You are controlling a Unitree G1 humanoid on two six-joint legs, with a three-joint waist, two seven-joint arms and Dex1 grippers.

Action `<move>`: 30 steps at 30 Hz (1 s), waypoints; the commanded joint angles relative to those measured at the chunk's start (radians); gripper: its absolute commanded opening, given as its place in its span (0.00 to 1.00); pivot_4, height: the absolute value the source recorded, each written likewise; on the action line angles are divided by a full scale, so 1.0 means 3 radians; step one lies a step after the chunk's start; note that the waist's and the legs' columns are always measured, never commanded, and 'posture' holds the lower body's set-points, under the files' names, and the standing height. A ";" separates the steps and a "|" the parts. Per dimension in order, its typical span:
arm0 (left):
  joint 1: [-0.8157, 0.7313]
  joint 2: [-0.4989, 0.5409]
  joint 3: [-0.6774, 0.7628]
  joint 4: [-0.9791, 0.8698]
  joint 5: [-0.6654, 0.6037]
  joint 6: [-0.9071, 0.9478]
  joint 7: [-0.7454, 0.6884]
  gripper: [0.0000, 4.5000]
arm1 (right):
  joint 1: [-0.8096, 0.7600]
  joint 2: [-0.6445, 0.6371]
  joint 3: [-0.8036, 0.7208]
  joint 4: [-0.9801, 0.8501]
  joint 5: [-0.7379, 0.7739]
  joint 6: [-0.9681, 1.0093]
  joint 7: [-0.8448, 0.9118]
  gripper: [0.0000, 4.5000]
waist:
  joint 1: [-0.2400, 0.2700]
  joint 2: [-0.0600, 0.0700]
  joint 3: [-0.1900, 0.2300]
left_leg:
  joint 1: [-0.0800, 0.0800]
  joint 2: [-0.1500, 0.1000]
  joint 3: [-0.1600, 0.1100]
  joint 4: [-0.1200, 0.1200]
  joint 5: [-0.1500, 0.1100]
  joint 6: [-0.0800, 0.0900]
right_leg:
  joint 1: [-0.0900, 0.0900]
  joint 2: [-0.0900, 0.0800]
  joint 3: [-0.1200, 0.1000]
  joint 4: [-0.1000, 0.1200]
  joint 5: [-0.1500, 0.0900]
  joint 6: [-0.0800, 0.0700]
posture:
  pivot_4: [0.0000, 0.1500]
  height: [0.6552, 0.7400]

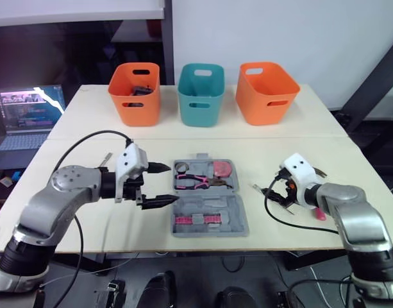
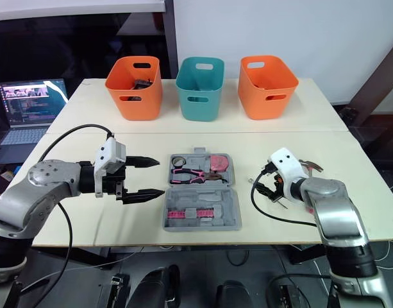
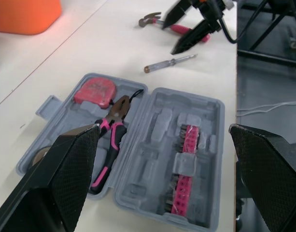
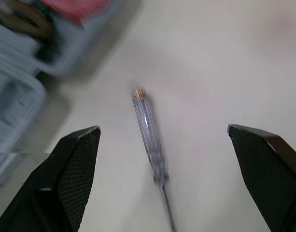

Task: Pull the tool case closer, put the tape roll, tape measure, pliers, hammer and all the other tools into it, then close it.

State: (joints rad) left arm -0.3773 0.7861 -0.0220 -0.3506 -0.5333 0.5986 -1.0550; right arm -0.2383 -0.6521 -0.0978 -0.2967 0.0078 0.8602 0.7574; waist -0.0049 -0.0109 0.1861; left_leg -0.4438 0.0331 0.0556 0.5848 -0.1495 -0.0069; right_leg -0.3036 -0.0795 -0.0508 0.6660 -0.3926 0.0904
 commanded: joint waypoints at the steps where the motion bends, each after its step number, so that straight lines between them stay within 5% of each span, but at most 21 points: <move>1: 0.0042 0.0027 0.0096 0.0004 -0.0059 -0.0095 -0.0097 1.00 | 0.0409 -0.0236 -0.0025 -0.0075 -0.0005 -0.0690 0.0108 0.99 | 0.0011 0.0000 0.0000 | 0.0000 -0.0001 0.0001 -0.0001 -0.0001 0.0001 | 0.0000 -0.0001 0.0000 -0.0001 -0.0001 0.0001 | 1.00 1.00; 20: 0.0057 0.0017 0.0066 0.0094 0.0036 -0.0195 -0.0094 1.00 | -0.0266 -0.0239 0.0374 0.1556 0.0155 -0.1165 0.0282 0.99 | -0.0024 0.0000 0.0001 | 0.0003 0.0002 0.0002 0.0005 0.0001 0.0001 | 0.0002 0.0000 0.0001 0.0003 0.0001 0.0001 | 1.00 1.00; 24: 0.0081 0.0017 0.0067 0.0078 0.0051 -0.0199 -0.0079 1.00 | -0.0399 -0.0176 0.0453 0.1813 0.0134 -0.1214 0.0257 0.70 | -0.0023 0.0000 0.0001 | 0.0003 0.0002 0.0002 0.0004 0.0001 0.0000 | 0.0001 0.0000 0.0001 0.0003 0.0001 0.0001 | 1.00 1.00; 30: 0.0092 0.0027 0.0085 0.0072 0.0057 -0.0193 -0.0066 1.00 | -0.0439 -0.0153 0.0513 0.1907 0.0121 -0.1166 0.0238 0.70 | -0.0026 0.0000 0.0000 | 0.0003 0.0002 0.0002 0.0005 0.0001 0.0000 | 0.0003 0.0000 0.0001 0.0003 0.0001 0.0001 | 1.00 1.00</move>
State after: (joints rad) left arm -0.3478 0.7857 -0.0172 -0.3074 -0.5130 0.5573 -1.0774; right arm -0.3671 -0.6993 0.0528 0.2719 0.0453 0.5023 0.8316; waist -0.0126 -0.0108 0.1862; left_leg -0.4428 0.0338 0.0563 0.5864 -0.1492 -0.0068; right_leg -0.3028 -0.0794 -0.0507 0.6670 -0.3923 0.0906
